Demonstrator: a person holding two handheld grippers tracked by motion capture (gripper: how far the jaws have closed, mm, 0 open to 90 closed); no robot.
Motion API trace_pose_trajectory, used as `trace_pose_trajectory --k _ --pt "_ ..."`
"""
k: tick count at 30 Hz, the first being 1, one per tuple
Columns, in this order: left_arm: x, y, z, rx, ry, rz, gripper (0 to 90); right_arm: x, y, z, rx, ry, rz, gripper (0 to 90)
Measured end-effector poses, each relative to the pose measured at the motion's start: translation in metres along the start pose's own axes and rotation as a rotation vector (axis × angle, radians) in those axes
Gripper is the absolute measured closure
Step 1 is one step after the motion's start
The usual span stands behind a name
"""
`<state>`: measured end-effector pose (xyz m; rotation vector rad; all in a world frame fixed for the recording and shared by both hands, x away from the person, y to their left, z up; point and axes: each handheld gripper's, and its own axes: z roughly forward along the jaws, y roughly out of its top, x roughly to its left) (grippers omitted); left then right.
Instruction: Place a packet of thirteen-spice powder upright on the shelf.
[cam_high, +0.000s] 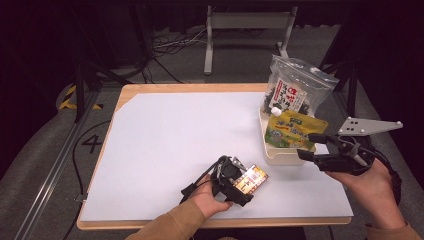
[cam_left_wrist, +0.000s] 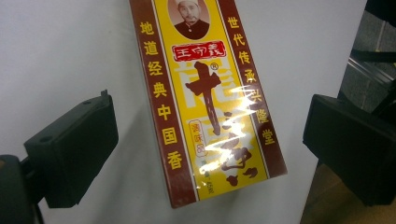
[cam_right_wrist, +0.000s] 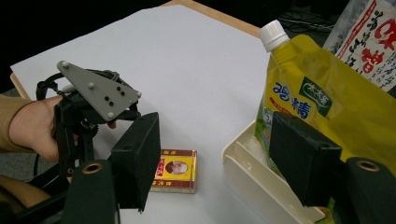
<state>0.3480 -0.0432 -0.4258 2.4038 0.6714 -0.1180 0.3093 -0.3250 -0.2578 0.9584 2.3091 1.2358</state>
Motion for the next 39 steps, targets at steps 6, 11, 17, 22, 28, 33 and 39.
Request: trace_pose_trajectory --k 6,11,17,22,28,33,39 --pt "-0.004 0.003 0.006 0.01 0.016 0.004 3.4 0.0 -0.001 0.002 0.003 0.005 0.002 33.8" --pt "-0.009 0.004 0.012 0.048 0.066 0.012 5.5 0.0 -0.001 0.003 0.008 0.008 0.003 33.7" --pt "-0.009 0.003 0.012 0.051 0.084 0.01 11.3 0.001 -0.003 0.005 0.013 0.011 0.006 33.6" --pt "-0.007 0.003 0.009 0.044 0.098 -0.004 23.6 0.002 -0.003 0.008 0.018 0.022 0.008 33.8" --pt "-0.006 0.002 0.007 0.041 0.094 -0.01 29.2 0.003 -0.002 0.009 0.023 0.027 0.005 33.9" --pt "-0.007 0.002 0.006 0.046 0.101 -0.002 30.1 0.002 -0.002 0.011 0.033 0.033 0.011 35.3" --pt "-0.008 0.001 0.001 0.023 0.107 0.022 32.1 0.004 -0.001 0.012 0.054 0.051 0.017 40.9"
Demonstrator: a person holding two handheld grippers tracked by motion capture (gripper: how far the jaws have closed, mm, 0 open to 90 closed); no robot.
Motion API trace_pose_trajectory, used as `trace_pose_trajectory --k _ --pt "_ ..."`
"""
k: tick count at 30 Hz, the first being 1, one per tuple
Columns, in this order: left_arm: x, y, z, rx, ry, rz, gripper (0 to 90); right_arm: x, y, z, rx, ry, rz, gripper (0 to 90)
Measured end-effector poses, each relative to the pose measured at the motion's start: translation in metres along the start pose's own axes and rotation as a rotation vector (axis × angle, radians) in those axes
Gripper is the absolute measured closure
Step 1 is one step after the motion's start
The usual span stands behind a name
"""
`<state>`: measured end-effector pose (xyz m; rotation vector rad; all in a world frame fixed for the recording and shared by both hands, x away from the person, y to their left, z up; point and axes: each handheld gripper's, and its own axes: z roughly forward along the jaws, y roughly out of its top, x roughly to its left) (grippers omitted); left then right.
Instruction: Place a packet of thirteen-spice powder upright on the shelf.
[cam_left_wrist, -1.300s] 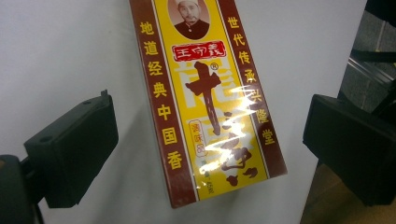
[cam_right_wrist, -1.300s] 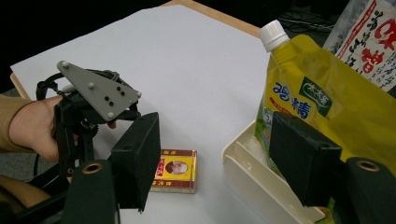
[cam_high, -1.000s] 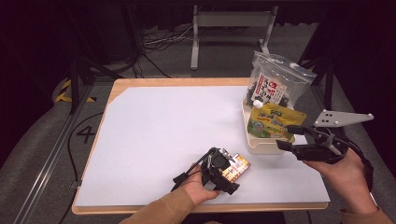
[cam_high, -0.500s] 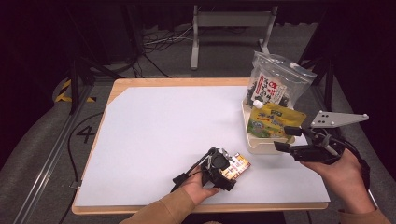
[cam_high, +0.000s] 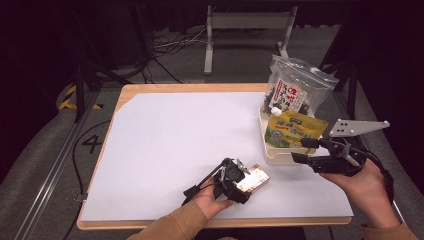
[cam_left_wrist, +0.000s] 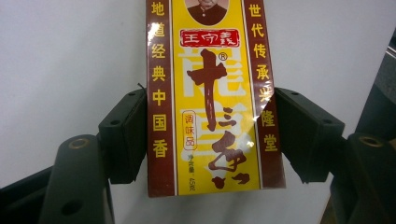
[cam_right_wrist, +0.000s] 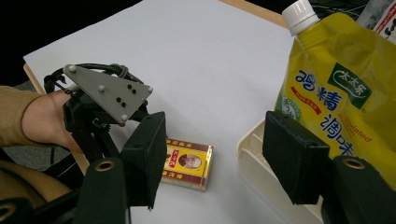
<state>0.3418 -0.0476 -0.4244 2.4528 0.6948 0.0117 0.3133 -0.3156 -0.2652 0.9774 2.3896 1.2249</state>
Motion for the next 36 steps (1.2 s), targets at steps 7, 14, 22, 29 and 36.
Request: trace_pose_trajectory --k 7,14,22,29,36 --pt "-0.002 -0.005 -0.016 -0.09 0.011 0.02 32.4 0.002 0.003 0.001 0.017 0.022 0.02 43.2" --pt "-0.008 -0.012 -0.03 -0.152 0.04 0.051 32.4 0.005 0.006 0.007 0.046 0.059 0.053 43.4" --pt "-0.008 -0.019 -0.04 -0.21 0.022 0.073 32.6 0.009 0.01 0.014 0.064 0.081 0.044 42.4" --pt "-0.007 -0.03 -0.057 -0.316 0.03 0.085 32.6 0.013 0.014 0.021 0.076 0.096 0.031 40.4" --pt "-0.008 -0.036 -0.065 -0.39 0.036 0.103 32.6 0.019 0.023 0.031 0.102 0.109 0.015 36.8"
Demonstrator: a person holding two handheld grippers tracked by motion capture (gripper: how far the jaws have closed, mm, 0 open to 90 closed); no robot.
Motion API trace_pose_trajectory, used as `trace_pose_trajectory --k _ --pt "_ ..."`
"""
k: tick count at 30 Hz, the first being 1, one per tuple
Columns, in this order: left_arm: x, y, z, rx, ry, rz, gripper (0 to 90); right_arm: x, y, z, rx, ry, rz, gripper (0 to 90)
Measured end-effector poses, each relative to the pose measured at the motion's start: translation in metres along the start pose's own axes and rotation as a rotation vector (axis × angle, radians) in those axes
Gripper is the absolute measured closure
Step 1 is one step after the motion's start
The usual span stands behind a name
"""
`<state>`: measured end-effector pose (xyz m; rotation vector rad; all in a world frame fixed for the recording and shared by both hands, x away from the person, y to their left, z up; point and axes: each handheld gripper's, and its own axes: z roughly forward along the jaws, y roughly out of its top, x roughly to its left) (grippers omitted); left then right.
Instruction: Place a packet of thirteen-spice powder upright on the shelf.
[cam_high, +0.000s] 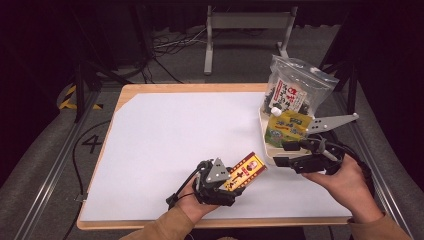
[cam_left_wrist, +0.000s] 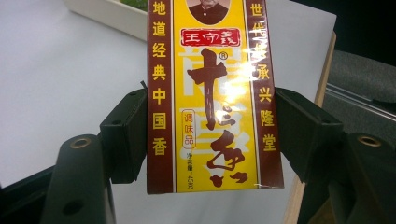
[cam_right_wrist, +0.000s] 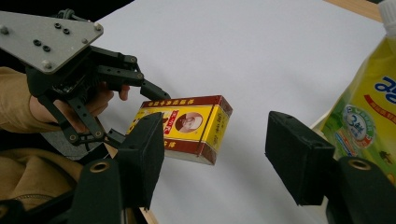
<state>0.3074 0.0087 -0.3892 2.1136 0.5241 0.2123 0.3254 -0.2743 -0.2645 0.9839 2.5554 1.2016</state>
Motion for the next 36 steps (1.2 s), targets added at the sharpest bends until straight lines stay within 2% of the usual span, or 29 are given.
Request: trace_pose_trajectory --k 11,17,22,30,33,36 --pt "-0.003 -0.004 -0.003 -0.078 0.01 0.043 32.5 0.001 0.011 0.015 0.039 0.046 0.037 35.7" --pt "-0.007 -0.004 -0.005 -0.104 0.014 0.059 32.5 0.0 0.014 0.028 0.089 0.069 0.052 36.0" --pt "-0.009 -0.005 -0.008 -0.148 0.027 0.08 32.4 0.004 0.015 0.038 0.123 0.083 0.051 36.0" --pt "-0.012 -0.005 -0.01 -0.165 0.041 0.107 32.4 0.004 0.015 0.049 0.155 0.105 0.076 37.1" --pt "-0.015 -0.005 -0.01 -0.168 0.061 0.124 32.4 0.004 0.014 0.053 0.16 0.126 0.09 36.6" --pt "-0.016 -0.005 -0.012 -0.187 0.062 0.131 32.4 0.002 0.014 0.055 0.167 0.154 0.114 37.5"
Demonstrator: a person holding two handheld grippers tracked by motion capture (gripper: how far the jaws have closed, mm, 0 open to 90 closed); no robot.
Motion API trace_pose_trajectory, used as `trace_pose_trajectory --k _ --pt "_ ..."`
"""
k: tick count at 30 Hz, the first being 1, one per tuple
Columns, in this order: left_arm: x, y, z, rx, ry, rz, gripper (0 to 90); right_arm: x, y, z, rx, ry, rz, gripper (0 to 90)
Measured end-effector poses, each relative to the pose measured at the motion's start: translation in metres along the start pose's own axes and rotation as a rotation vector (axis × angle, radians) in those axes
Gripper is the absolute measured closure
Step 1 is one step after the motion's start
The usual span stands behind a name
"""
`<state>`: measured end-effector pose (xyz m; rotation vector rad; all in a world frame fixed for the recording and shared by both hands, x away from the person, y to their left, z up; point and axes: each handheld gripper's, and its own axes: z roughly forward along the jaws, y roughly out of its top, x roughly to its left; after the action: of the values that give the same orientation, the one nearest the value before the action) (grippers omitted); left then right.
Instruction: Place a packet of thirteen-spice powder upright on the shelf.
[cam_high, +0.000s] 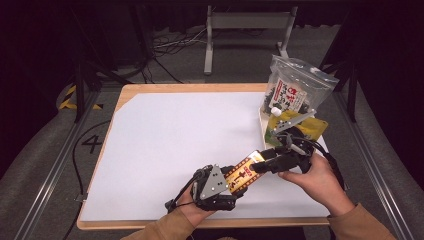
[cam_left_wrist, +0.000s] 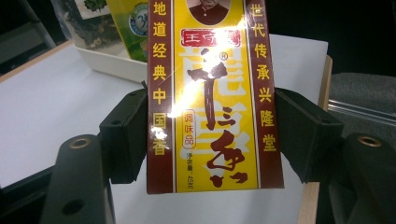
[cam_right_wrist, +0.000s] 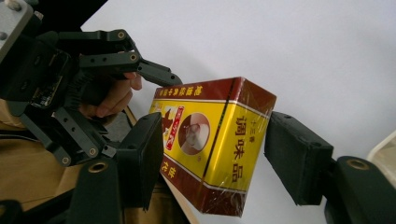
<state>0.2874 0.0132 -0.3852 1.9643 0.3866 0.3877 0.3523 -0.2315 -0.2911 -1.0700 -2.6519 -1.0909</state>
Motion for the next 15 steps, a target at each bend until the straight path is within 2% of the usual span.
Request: trace_pose_trajectory --k 3,9,15 --pt "-0.001 0.0 -0.001 -0.007 0.007 0.013 32.4 -0.001 0.0 0.002 0.011 0.005 0.01 37.4" --pt "-0.001 0.0 -0.002 -0.025 0.01 0.012 32.3 -0.001 0.0 0.007 0.031 0.018 0.018 39.6" --pt "0.0 -0.001 0.0 -0.004 0.019 0.016 32.3 0.001 0.002 0.011 0.047 0.033 0.02 49.1"
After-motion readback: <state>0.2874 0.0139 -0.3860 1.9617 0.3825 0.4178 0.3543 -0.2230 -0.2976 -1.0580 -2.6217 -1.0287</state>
